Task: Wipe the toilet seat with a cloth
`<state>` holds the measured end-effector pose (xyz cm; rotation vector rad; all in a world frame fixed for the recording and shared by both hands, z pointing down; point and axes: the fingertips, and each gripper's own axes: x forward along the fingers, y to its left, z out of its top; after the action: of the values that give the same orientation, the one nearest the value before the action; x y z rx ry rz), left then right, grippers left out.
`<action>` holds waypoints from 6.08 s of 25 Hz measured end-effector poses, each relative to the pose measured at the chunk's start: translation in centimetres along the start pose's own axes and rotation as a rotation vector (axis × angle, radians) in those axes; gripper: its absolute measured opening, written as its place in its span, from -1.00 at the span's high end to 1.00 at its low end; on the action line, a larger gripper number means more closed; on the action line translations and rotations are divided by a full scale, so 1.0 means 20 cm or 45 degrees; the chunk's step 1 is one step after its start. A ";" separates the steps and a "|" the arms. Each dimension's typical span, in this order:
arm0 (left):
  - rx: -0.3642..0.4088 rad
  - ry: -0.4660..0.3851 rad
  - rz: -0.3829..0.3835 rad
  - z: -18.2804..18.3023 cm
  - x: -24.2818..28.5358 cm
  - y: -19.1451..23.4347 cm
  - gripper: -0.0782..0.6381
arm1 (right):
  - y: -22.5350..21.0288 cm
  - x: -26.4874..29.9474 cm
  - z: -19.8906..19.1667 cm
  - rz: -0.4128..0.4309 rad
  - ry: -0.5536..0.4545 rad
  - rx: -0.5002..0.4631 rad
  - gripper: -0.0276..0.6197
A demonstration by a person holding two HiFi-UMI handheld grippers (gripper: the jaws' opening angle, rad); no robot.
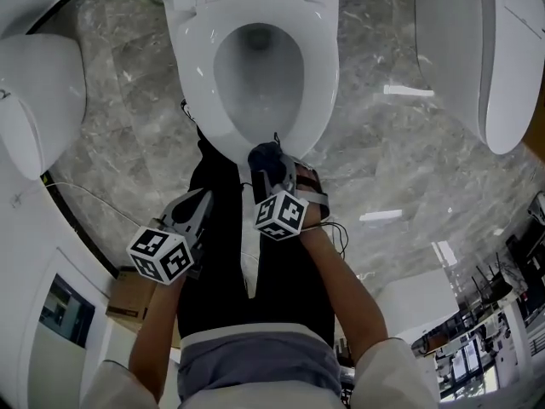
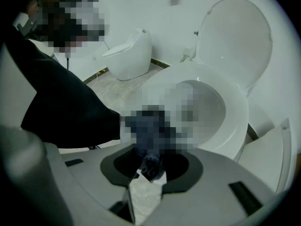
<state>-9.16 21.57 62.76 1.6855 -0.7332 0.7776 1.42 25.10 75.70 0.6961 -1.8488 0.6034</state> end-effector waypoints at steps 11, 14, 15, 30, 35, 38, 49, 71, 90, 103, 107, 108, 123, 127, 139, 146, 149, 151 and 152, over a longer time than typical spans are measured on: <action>0.071 0.049 0.000 0.02 0.08 -0.10 0.74 | -0.11 -0.07 -0.10 0.050 -0.032 -0.037 0.58; 0.075 0.054 -0.001 0.03 0.09 -0.11 0.75 | -0.15 -0.07 -0.11 0.069 -0.028 -0.037 0.58; 0.075 0.056 -0.001 0.03 0.09 -0.11 0.75 | -0.16 -0.07 -0.12 0.074 -0.027 -0.042 0.58; 0.006 0.017 -0.008 0.06 0.10 -0.09 0.75 | -0.35 -0.08 -0.12 0.127 -0.007 -0.092 0.57; -0.008 0.008 -0.003 0.05 0.10 -0.07 0.74 | -0.45 -0.08 -0.11 0.103 0.001 -0.077 0.57; -0.009 -0.001 0.000 0.06 0.09 -0.06 0.75 | -0.51 -0.07 -0.10 0.093 0.003 -0.070 0.57; -0.067 -0.035 0.020 0.06 0.05 0.01 0.74 | -0.69 -0.06 -0.07 0.044 0.014 -0.050 0.56; -0.121 -0.091 -0.020 0.18 -0.02 0.19 0.75 | -1.14 0.00 0.00 0.007 -0.089 1.076 0.55; -0.136 -0.123 -0.071 0.45 -0.07 0.40 0.75 | -1.41 0.19 0.47 -0.113 -0.103 1.244 0.55; -0.190 -0.203 -0.054 0.57 -0.16 0.53 0.74 | -1.32 0.33 0.77 -0.152 -0.060 1.160 0.55; -0.173 -0.236 -0.049 0.60 -0.19 0.53 0.75 | -1.26 0.34 0.89 -0.101 -0.111 1.069 0.55; -0.168 -0.244 -0.046 0.61 -0.20 0.53 0.75 | -1.24 0.33 0.93 -0.079 -0.133 1.039 0.55; -0.116 -0.375 -0.024 0.67 -0.40 0.34 0.74 | -1.08 -0.11 1.07 0.045 -0.309 0.897 0.56; -0.080 -0.410 -0.040 0.72 -0.45 0.19 0.74 | -1.04 -0.29 1.07 0.082 -0.361 0.873 0.56; 0.050 -0.512 -0.135 0.92 -0.68 -0.29 0.74 | -0.90 -0.98 1.13 0.174 -0.515 0.837 0.57; 0.113 -0.512 -0.162 0.93 -0.80 -0.49 0.74 | -0.83 -1.38 1.12 0.153 -0.607 0.747 0.57; 0.134 -0.548 -0.170 0.95 -0.87 -0.58 0.75 | -0.83 -1.55 1.11 0.125 -0.663 0.738 0.57; 0.137 -0.595 -0.181 0.98 -0.93 -0.65 0.74 | -0.84 -1.65 1.11 0.099 -0.691 0.710 0.57; 0.139 -0.623 -0.186 1.00 -0.95 -0.68 0.74 | -0.85 -1.70 1.11 0.085 -0.704 0.692 0.57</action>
<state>-7.03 6.71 35.79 2.0327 -0.8976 0.3039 9.46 4.38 37.76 1.2591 -2.2359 1.0564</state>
